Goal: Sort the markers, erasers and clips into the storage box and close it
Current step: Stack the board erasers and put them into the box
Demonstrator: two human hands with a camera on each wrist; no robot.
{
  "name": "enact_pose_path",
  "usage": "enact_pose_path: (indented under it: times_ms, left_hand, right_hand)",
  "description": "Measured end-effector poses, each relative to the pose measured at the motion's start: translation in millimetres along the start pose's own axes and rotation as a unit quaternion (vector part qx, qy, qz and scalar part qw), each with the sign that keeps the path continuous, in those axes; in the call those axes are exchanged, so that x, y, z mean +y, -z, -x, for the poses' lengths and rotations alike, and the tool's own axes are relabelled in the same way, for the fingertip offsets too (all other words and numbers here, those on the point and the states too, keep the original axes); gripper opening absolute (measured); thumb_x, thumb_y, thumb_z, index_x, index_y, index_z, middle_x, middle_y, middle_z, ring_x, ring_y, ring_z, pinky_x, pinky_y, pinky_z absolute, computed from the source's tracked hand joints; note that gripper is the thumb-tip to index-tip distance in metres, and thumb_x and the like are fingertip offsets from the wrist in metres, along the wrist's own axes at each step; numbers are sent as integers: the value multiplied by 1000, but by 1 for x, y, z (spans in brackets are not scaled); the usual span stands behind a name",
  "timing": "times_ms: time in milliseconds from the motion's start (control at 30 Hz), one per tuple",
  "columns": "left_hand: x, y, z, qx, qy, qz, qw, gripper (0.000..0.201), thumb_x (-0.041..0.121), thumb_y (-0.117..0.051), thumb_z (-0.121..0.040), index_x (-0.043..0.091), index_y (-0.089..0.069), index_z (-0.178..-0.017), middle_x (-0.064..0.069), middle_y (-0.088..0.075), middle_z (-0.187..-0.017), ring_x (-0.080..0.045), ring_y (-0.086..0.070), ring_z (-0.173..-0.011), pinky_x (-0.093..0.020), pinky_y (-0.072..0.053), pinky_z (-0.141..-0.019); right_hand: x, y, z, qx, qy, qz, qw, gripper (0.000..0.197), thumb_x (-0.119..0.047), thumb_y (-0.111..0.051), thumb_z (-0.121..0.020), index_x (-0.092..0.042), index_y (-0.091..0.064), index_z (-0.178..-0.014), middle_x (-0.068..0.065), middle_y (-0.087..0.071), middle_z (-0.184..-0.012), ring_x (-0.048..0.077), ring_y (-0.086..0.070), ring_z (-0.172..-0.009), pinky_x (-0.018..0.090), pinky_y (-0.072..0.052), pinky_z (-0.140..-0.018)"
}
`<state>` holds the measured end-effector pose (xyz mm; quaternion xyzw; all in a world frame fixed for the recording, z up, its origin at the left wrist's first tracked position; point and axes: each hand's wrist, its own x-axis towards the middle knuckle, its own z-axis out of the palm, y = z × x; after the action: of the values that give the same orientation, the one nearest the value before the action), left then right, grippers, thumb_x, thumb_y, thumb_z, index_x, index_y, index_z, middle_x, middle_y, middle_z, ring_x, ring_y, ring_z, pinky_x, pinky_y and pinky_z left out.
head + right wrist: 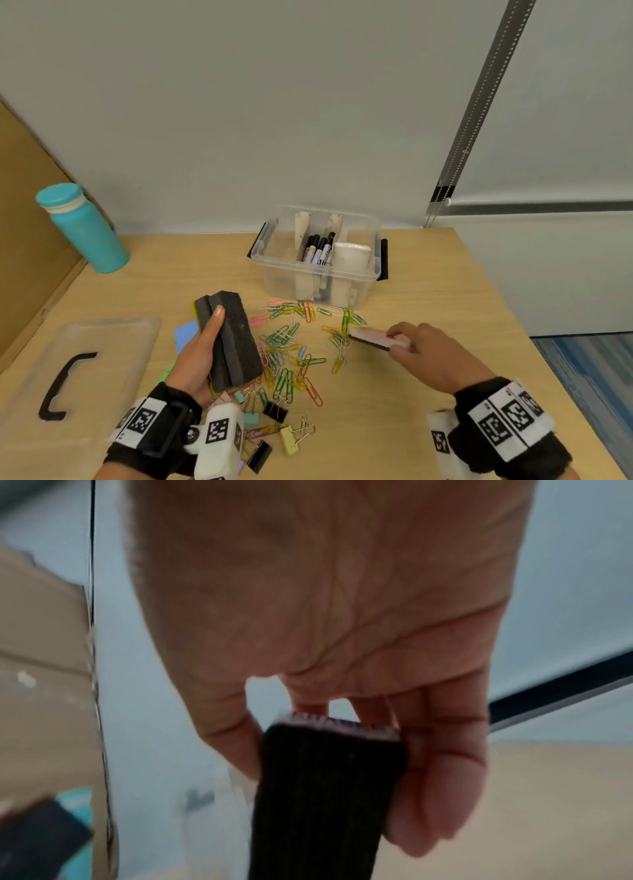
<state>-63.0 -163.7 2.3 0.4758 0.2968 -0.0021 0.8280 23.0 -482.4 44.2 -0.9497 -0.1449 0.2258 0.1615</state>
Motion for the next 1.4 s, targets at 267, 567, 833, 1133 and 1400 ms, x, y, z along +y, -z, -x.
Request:
enact_pose_path:
  times_ms: [267, 567, 833, 1133, 1400]
  left_hand:
    - [11, 21, 2, 37, -10, -16, 999, 58, 53, -61, -68, 14, -66, -110, -15, -70, -105, -31, -65, -92, -43, -51, -81]
    - [39, 40, -5, 48, 13, 14, 999, 53, 53, -57, -79, 11, -63, -111, -20, -68, -104, -34, -63, -92, -48, -48, -88]
    - [55, 68, -11, 40, 3, 8, 999, 64, 56, -63, -71, 12, -61, -118, -19, -70, -105, -35, -65, -95, -48, -49, -91]
    - [60, 84, -11, 21, 22, -9, 999, 53, 51, -54, -84, 15, -57, -123, -19, -69, -108, -35, -65, -98, -39, -52, -72]
    - [52, 83, -13, -29, 34, -56, 997, 70, 56, -62, -65, 14, -59, -121, -16, -74, -100, -33, -69, -96, -44, -52, -90]
  right_hand:
    - [-41, 37, -6, 48, 106, -407, 906, 28, -29, -47, -98, -10, -66, -104, 11, -64, -86, 24, -67, -67, 43, -59, -76]
    - [-113, 15, -48, 80, 75, -641, 760, 36, -38, -45, -96, -12, -57, -118, 18, -66, -103, 31, -71, -74, 32, -61, -66]
    - [-153, 52, -85, 276, 130, -331, 893, 19, -30, -40, -100, -15, -47, -109, 7, -67, -94, 16, -71, -73, 35, -59, -66]
    - [-212, 58, -137, 203, 60, 152, 965, 29, -30, -42, -98, -14, -54, -119, 11, -65, -107, 30, -64, -92, 34, -49, -73]
    - [-222, 27, -185, 131, -7, 266, 955, 28, -21, -43, -94, -21, -62, -114, 3, -64, -118, 24, -57, -114, 40, -32, -104]
